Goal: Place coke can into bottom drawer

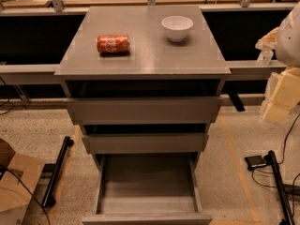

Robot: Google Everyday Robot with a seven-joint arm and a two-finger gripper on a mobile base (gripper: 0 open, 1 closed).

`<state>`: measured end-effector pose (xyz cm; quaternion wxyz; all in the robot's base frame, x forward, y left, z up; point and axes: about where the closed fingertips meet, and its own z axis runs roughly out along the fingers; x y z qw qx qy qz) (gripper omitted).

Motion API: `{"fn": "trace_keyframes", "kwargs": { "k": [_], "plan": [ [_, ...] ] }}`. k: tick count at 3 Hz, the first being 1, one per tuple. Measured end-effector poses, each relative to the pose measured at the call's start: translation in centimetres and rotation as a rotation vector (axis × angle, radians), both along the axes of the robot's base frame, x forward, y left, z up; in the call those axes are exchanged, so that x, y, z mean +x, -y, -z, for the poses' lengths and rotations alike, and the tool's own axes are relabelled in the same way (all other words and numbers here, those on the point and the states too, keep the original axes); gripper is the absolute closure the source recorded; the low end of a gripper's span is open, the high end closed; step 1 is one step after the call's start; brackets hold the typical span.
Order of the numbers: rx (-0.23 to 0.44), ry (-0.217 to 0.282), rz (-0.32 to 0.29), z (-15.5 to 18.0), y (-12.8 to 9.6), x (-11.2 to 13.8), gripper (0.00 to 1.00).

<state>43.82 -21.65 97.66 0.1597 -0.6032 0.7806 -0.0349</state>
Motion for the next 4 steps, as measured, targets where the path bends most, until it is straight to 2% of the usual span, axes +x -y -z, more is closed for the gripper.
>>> {"fn": "trace_keyframes", "kwargs": {
  "k": [1,3,4],
  "plan": [
    [0.0,0.002,0.0,0.0,0.0,0.0,0.0],
    [0.06,0.097,-0.123,-1.9,-3.7,6.3,0.0],
    [0.071,0.089,-0.112,-1.5,-4.7,7.5,0.0]
  ]
}}
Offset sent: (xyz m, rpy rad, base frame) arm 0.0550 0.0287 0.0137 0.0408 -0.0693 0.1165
